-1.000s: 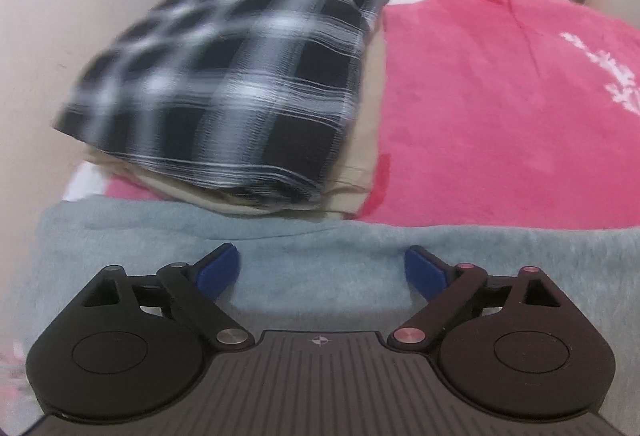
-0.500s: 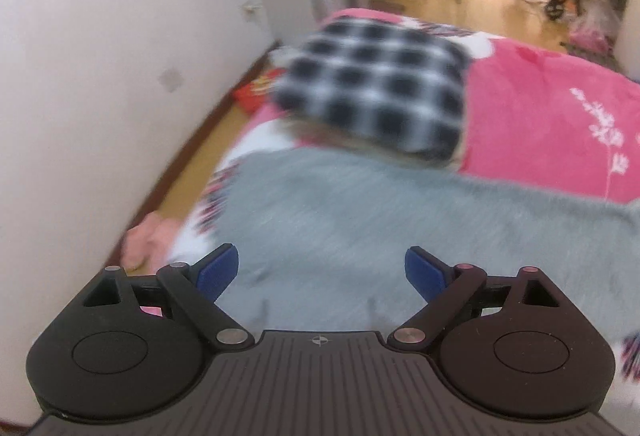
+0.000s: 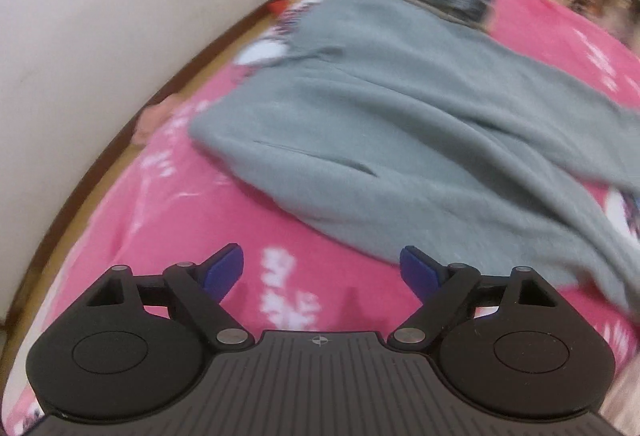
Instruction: Fold clothes
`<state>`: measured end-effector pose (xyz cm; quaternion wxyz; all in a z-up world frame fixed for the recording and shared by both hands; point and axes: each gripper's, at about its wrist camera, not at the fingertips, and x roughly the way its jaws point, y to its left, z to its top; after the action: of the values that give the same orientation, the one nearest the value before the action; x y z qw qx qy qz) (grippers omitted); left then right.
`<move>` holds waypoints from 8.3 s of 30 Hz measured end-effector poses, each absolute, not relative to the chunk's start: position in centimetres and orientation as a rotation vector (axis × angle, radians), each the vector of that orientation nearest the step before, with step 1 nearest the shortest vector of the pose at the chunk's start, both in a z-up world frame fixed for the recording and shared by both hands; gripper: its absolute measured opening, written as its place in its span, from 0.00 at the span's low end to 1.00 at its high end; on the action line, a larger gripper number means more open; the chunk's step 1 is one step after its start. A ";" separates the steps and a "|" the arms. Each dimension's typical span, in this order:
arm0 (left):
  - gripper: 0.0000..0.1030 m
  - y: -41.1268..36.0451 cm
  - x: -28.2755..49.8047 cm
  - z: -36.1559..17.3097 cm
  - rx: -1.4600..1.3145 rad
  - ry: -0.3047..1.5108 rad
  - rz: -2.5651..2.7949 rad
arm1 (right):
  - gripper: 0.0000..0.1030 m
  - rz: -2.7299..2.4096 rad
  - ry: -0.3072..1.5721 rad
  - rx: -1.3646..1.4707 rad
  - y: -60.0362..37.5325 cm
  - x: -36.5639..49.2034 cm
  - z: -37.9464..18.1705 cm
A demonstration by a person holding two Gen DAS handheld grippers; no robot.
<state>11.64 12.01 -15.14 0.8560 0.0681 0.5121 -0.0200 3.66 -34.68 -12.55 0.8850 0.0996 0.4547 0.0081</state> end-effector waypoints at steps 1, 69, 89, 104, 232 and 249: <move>0.78 11.0 11.2 -15.4 0.196 1.047 -0.096 | 0.26 0.025 0.966 0.209 -33.7 3.0 -12.7; 0.17 0.6 5.1 -25.8 1.198 0.847 -0.822 | 0.61 -0.698 0.338 1.495 -53.6 -15.8 -22.3; 0.17 -0.8 5.6 -26.5 1.172 0.921 -0.702 | 0.07 -0.614 0.485 1.539 -47.8 -17.4 -26.9; 0.28 0.1 5.7 -25.5 1.167 0.954 -0.734 | 0.27 -0.845 0.987 0.774 -48.3 -20.4 -23.4; 0.05 14.5 22.7 -15.8 -0.785 0.660 0.109 | 0.08 -0.324 0.541 1.544 -49.0 -3.8 -14.7; 0.41 6.5 38.4 -23.5 -0.617 0.761 -0.025 | 0.30 -0.523 0.524 1.677 -54.4 10.5 -27.3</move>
<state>38.36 6.49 -23.49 0.8824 -0.2962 0.3654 -0.0120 10.53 -54.38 -27.33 0.6084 0.7260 0.2270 -0.2265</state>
